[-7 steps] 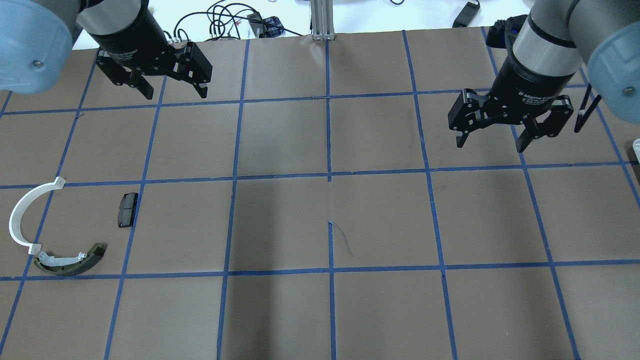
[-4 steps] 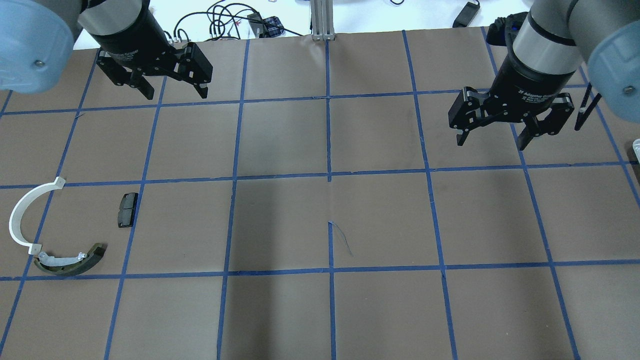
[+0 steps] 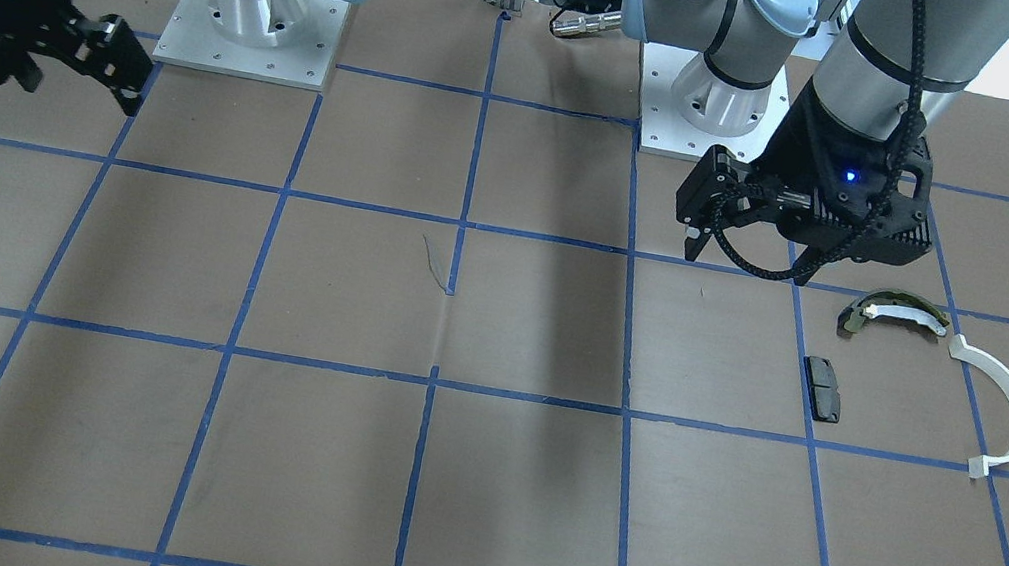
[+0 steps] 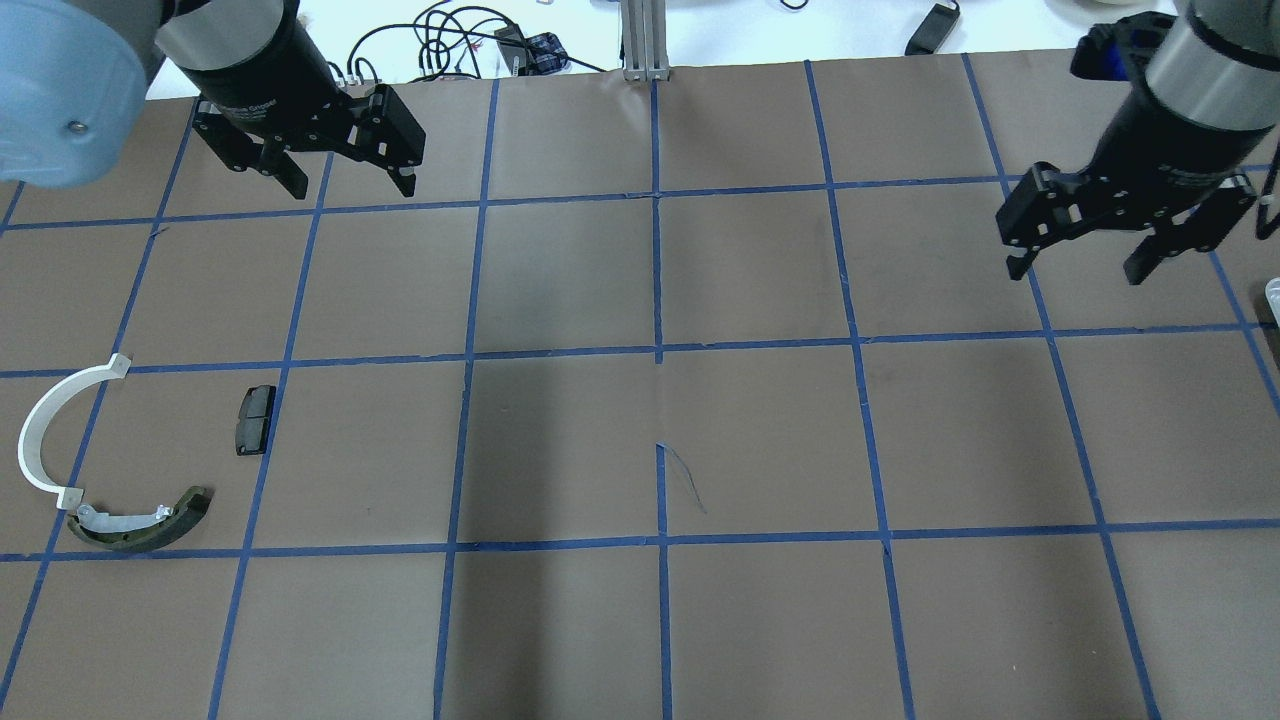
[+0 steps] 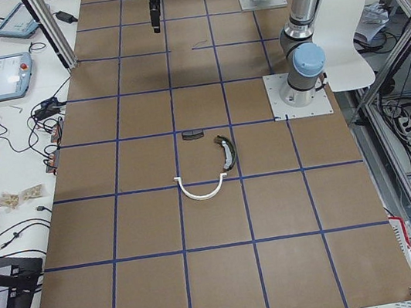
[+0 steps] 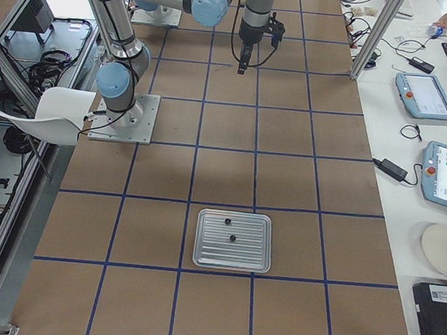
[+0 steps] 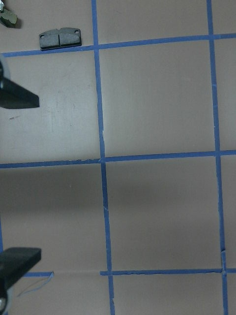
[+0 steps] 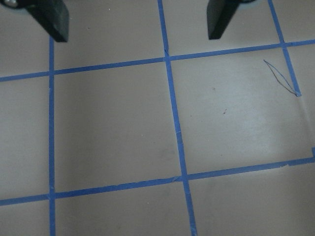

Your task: Place bearing gear from tray to pile

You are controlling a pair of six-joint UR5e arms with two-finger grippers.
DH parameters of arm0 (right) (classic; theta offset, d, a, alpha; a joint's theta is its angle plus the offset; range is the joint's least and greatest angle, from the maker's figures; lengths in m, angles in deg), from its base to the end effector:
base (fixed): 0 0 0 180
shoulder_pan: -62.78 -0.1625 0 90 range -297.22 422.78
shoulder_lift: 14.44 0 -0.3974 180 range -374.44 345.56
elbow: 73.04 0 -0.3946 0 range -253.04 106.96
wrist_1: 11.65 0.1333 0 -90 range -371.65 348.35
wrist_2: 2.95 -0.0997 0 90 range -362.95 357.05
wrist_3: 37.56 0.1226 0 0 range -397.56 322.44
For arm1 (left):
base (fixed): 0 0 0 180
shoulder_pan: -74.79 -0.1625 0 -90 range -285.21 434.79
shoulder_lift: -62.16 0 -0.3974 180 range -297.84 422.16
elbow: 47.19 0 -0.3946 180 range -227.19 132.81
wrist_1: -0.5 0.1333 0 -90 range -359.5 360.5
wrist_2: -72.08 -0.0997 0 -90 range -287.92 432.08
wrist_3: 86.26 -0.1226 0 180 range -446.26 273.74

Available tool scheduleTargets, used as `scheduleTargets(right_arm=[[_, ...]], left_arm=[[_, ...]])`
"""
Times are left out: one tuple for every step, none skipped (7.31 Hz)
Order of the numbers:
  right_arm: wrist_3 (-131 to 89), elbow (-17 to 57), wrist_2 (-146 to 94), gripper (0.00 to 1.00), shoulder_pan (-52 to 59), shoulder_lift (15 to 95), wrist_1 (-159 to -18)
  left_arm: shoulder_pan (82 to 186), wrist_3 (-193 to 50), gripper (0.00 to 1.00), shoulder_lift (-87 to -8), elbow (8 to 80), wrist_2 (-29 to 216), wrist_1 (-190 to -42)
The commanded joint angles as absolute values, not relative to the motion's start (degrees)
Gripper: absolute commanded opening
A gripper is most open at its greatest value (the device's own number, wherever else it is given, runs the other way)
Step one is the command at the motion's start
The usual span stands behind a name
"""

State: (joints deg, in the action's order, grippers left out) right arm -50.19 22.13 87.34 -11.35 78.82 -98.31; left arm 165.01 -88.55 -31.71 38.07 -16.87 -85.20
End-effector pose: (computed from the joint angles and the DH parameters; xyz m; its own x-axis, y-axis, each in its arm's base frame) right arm 0.0019 -0.4786 0.4149 -0.9983 0.0570 -0.0151 0.0554 0.9944 0.0904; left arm -0.1376 -0.5312 0.4519 -0.9989 0.0453 0.0146 0.0438 0.9949 -0.0908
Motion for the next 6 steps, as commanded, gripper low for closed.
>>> scheduleTargets(right_arm=[[-69.6, 22.1, 88.3, 1.0, 0.7, 78.6, -98.9], [-76.6, 22.1, 88.4, 1.0, 5.0, 77.9, -100.1], [-82.8, 22.1, 88.6, 1.0, 8.2, 75.7, -102.8], [-87.8, 22.0, 88.7, 1.0, 12.6, 73.3, -105.7], [-90.5, 21.5, 89.9, 1.0, 16.3, 70.3, -109.1], [-91.0, 21.4, 90.2, 1.0, 19.2, 66.8, -112.6]], left_arm=[[165.0, -88.5, 1.0, -31.7, 38.1, -16.9, -85.2], [165.1, -88.5, 1.0, -31.6, 38.1, -16.9, -85.2], [165.0, -88.5, 1.0, -31.8, 38.1, -16.9, -85.1], [165.0, -88.5, 1.0, -31.5, 38.2, -16.9, -85.2], [165.0, -88.5, 1.0, -32.1, 38.1, -16.9, -85.1], [165.1, -88.5, 1.0, -32.1, 38.1, -16.8, -85.1]])
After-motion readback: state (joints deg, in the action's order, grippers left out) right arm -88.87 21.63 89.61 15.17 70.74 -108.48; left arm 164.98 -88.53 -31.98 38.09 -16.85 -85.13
